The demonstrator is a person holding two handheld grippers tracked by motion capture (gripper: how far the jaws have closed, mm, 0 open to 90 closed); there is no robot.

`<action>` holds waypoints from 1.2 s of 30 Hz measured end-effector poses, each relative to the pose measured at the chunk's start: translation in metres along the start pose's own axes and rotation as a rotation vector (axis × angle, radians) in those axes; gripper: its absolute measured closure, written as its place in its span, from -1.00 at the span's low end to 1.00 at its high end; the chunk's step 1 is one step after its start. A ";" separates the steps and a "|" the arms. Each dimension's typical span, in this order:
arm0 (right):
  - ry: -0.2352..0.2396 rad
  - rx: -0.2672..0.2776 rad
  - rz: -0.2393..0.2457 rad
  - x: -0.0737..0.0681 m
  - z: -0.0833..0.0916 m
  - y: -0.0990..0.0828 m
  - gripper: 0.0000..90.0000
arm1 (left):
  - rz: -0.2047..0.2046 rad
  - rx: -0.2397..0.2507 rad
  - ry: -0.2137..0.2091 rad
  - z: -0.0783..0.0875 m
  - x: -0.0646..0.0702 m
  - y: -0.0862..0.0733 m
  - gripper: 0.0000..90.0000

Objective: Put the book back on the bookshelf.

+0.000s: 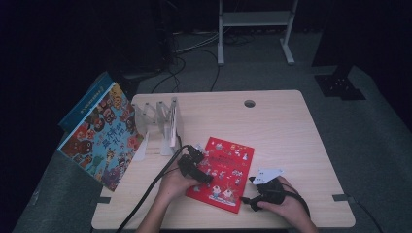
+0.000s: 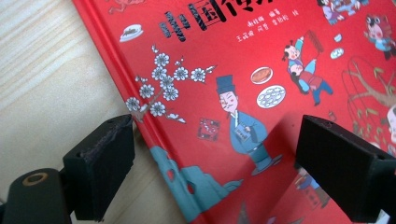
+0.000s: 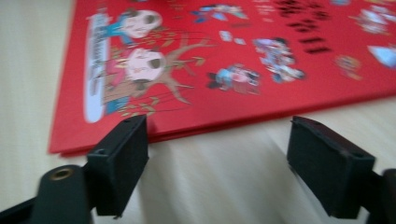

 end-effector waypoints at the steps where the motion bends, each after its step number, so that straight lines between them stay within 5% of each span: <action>1: 0.006 0.000 0.003 -0.002 -0.001 0.002 -0.60 | -0.004 -0.003 0.001 0.000 0.000 0.000 -0.77; 7: -0.023 0.019 -0.010 0.013 0.004 0.007 -0.60 | -0.011 -0.007 -0.004 0.000 0.000 0.000 -0.77; 18: -0.120 0.012 -0.123 0.094 0.007 0.014 -0.54 | -0.018 0.001 -0.004 0.000 -0.001 0.000 -0.78; 23: -0.110 -0.002 -0.117 0.122 -0.005 0.018 -0.53 | -0.017 0.001 -0.004 0.000 -0.001 0.000 -0.78; 28: -0.062 -0.005 -0.115 0.133 -0.020 0.019 -0.51 | -0.018 0.001 -0.004 0.000 -0.001 0.000 -0.78; 36: -0.005 -0.007 -0.135 0.126 -0.025 0.014 -0.55 | -0.018 -0.005 -0.007 0.000 -0.001 0.000 -0.77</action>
Point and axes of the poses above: each handheld gripper's, and its own axes: z roughly backward along the jaws, y roughly out of its top, x roughly to its right, the point moved 2 cm from there along -z, roughly forward along the jaws, and after that the axes turned 11 degrees about z, right-handed, at the moved point
